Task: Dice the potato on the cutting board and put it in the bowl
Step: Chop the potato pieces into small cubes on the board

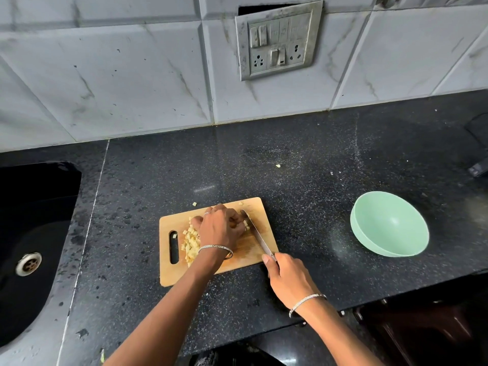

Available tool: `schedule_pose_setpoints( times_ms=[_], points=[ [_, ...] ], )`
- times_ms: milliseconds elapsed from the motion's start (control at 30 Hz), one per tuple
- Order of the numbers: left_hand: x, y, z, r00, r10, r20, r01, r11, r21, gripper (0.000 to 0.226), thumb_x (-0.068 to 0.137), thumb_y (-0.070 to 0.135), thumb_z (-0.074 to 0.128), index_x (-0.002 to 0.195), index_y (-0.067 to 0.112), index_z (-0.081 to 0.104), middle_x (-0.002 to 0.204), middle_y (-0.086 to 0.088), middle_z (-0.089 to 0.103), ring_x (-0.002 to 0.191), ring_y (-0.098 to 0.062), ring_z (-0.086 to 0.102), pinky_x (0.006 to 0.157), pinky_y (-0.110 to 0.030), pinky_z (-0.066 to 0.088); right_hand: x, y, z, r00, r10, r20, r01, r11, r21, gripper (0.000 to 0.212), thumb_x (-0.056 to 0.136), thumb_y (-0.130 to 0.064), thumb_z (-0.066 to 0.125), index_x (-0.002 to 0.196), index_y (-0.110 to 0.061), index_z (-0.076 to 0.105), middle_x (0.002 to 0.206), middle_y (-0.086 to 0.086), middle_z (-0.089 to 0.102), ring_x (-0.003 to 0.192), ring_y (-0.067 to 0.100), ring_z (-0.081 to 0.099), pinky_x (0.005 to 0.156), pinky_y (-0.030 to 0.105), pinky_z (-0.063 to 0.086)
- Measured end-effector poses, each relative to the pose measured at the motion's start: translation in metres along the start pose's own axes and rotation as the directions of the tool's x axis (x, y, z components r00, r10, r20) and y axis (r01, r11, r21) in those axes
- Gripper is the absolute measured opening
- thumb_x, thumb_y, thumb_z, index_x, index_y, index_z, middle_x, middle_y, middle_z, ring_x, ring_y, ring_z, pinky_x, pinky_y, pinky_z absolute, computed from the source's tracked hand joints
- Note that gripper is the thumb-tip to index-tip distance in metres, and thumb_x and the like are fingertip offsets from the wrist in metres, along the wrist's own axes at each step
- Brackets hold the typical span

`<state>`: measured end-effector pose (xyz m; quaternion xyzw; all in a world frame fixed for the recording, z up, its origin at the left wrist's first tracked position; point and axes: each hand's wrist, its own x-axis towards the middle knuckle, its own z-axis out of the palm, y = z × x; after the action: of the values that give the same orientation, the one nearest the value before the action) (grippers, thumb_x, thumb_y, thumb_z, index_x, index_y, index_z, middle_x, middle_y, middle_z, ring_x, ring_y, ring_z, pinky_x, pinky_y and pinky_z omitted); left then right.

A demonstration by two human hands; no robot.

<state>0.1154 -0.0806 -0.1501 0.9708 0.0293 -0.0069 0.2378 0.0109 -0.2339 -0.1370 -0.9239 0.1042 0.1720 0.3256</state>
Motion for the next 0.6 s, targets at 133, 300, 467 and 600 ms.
schedule_pose_setpoints(
  times_ms=[133, 300, 467, 600],
  points=[
    [0.001, 0.0, 0.002, 1.0, -0.009, -0.014, 0.008, 1.0, -0.021, 0.012, 0.076, 0.032, 0.066, 0.066, 0.026, 0.066, 0.081, 0.011, 0.058, 0.087, -0.015, 0.053, 0.082, -0.04, 0.029, 0.006, -0.006, 0.0, 1.0, 0.002, 0.026, -0.002, 1.0, 0.005, 0.036, 0.101, -0.044, 0.038, 0.072, -0.024, 0.046, 0.078, 0.003, 0.059, 0.066, 0.025, 0.052, 0.06, 0.032, 0.036],
    [-0.002, -0.002, 0.005, 1.0, -0.017, -0.023, 0.016, 0.999, -0.029, 0.01, 0.077, 0.032, 0.064, 0.069, 0.026, 0.065, 0.083, 0.013, 0.056, 0.089, -0.012, 0.051, 0.083, -0.04, 0.026, 0.002, -0.01, 0.01, 1.0, -0.011, -0.028, 0.008, 0.994, -0.112, 0.036, 0.101, -0.044, 0.035, 0.101, -0.019, 0.06, 0.096, 0.008, 0.066, 0.089, 0.031, 0.064, 0.066, 0.036, 0.047],
    [-0.003, -0.005, 0.003, 0.996, -0.047, -0.08, 0.044, 0.998, -0.044, 0.005, 0.075, 0.031, 0.066, 0.071, 0.028, 0.066, 0.087, 0.011, 0.058, 0.091, -0.014, 0.056, 0.083, -0.037, 0.025, -0.019, -0.005, 0.011, 0.987, -0.085, -0.134, 0.039, 0.948, -0.315, 0.036, 0.103, -0.045, 0.025, 0.107, -0.019, 0.051, 0.098, 0.008, 0.067, 0.093, 0.032, 0.066, 0.061, 0.037, 0.038],
    [-0.003, -0.008, -0.004, 0.995, -0.057, -0.08, 0.051, 0.995, -0.084, 0.009, 0.073, 0.031, 0.07, 0.071, 0.032, 0.062, 0.087, 0.011, 0.062, 0.093, -0.017, 0.058, 0.086, -0.041, 0.035, -0.023, -0.001, 0.003, 0.983, -0.093, -0.158, 0.047, 0.962, -0.271, 0.037, 0.102, -0.048, 0.024, 0.101, -0.021, 0.049, 0.092, 0.008, 0.066, 0.09, 0.034, 0.066, 0.061, 0.038, 0.039]
  ],
)
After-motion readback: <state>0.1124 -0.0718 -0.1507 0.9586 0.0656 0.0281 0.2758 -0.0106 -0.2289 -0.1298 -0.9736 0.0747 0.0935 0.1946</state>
